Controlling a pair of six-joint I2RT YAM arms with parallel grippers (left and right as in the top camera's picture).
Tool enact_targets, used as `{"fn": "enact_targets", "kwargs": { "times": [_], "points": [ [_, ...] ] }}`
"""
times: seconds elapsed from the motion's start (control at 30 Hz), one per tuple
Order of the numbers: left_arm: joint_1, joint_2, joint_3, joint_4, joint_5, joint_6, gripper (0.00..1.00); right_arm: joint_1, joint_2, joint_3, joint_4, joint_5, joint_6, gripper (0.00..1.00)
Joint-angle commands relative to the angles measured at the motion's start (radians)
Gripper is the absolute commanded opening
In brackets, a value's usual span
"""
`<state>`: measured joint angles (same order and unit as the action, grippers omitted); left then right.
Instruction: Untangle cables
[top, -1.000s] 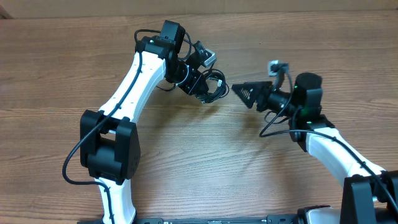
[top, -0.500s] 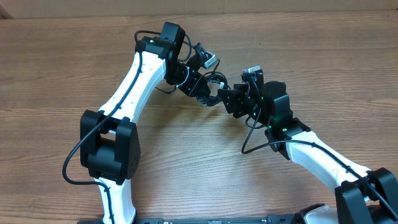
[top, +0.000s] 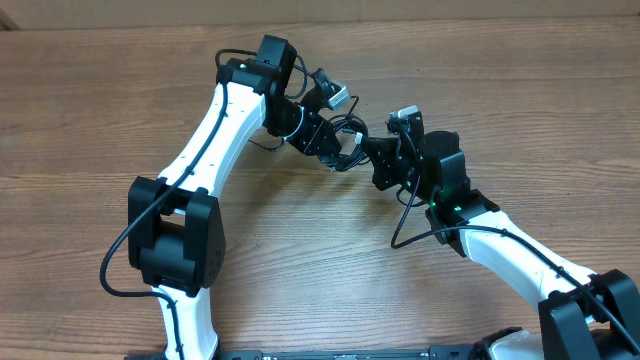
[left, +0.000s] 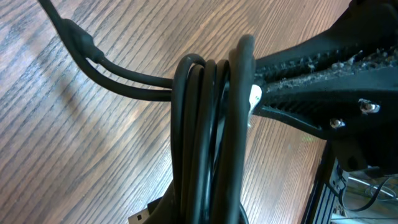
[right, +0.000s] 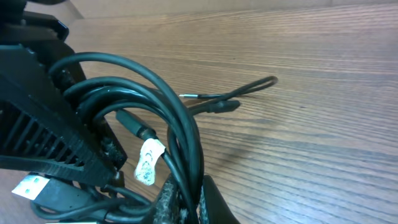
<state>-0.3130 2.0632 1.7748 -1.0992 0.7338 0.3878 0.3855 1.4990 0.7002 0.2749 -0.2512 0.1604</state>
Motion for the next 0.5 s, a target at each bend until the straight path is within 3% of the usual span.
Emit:
{"fn": "enact_targets", "kwargs": {
  "times": [0.0,0.1,0.27,0.37,0.47],
  "points": [
    [-0.002,0.003,0.016,0.004,0.053,0.009,0.04,0.006,-0.006,0.008,0.008,-0.098,-0.002,0.04],
    [0.001,0.003,0.016,0.004,0.049,0.008,0.04,-0.01,-0.006,0.008,-0.019,0.006,0.076,0.04],
    [0.042,0.003,0.016,0.004,0.022,-0.024,0.04,-0.106,-0.01,0.008,-0.204,0.37,0.433,0.04],
    [0.08,0.003,0.016,0.003,0.087,-0.028,0.04,-0.193,-0.01,0.008,-0.31,0.392,0.555,0.04],
    [0.113,0.003,0.016,0.003,0.224,0.025,0.04,-0.255,-0.01,0.008,-0.367,0.389,0.576,0.04]
  ]
}}
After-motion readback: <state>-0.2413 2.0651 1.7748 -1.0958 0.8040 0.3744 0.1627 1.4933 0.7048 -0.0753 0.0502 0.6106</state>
